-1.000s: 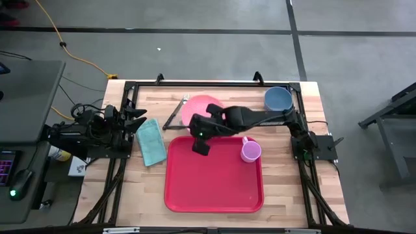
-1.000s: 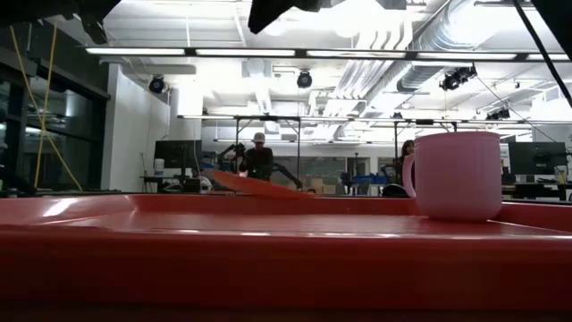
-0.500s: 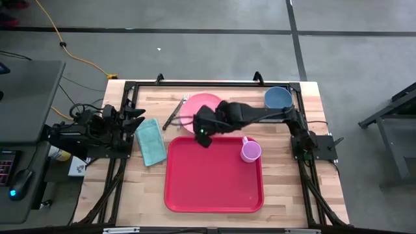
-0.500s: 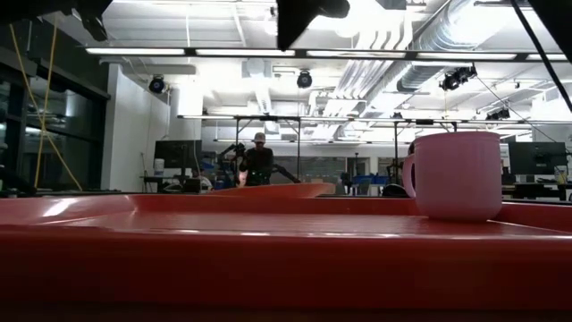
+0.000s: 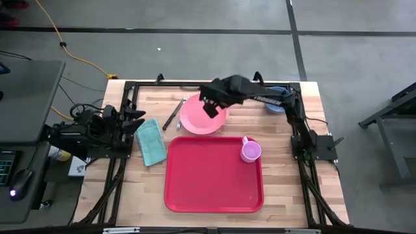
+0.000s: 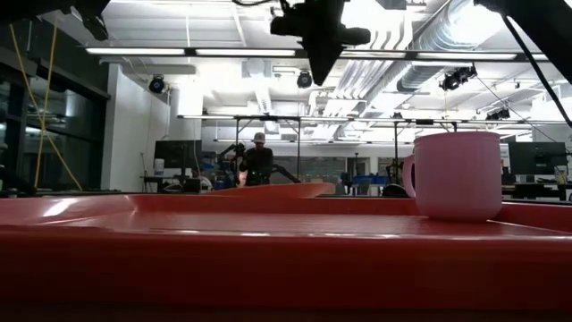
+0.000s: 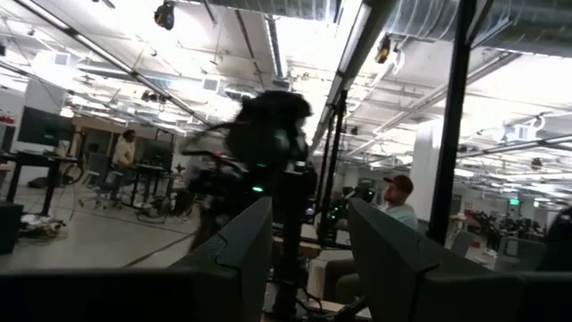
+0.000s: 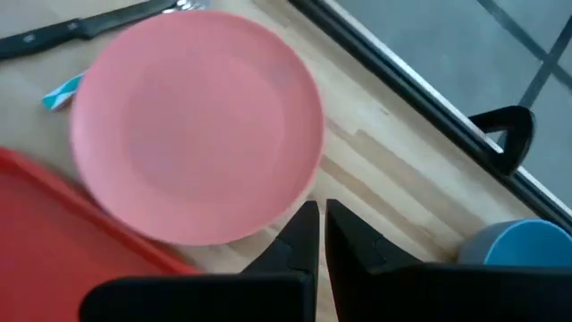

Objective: Set up tray
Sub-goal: Put the pink plate on the red tray to the bottom left of the purple mug

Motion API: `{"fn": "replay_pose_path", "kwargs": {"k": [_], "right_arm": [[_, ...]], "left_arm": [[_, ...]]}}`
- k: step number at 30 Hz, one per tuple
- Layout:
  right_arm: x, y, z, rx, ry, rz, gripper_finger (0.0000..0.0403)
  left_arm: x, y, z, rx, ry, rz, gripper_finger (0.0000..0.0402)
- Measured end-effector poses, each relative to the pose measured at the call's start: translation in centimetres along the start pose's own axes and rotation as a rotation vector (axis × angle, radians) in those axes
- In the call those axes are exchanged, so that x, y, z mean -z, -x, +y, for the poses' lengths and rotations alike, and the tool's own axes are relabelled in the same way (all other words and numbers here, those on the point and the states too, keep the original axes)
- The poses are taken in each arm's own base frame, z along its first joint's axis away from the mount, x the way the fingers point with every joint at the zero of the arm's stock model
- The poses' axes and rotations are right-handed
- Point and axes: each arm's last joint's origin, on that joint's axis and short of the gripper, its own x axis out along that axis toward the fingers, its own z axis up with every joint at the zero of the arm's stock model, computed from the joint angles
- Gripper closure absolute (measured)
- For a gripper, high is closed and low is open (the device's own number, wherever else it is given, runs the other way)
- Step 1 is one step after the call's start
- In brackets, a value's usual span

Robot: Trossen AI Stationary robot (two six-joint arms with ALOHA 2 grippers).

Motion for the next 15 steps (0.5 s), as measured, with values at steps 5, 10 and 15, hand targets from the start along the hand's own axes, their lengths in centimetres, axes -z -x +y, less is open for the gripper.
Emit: {"fn": "replay_pose_path", "kwargs": {"k": [5,10,15], "right_arm": [[-1.1,2.4,-4.0,-0.038,-0.030,-0.039,0.0403],[-0.1,8.4,-8.8,-0.082,-0.109,-0.188,0.0403],[2.9,12.4,-12.8,-0.129,-0.197,-0.255,0.0403]], "left_arm": [[0.0,0.0,-0.1,0.031,0.000,0.003,0.0222],[0.0,0.0,-0.1,0.032,-0.005,0.004,0.0222],[0.0,0.0,-0.1,0.032,-0.007,0.003,0.0222]]}}
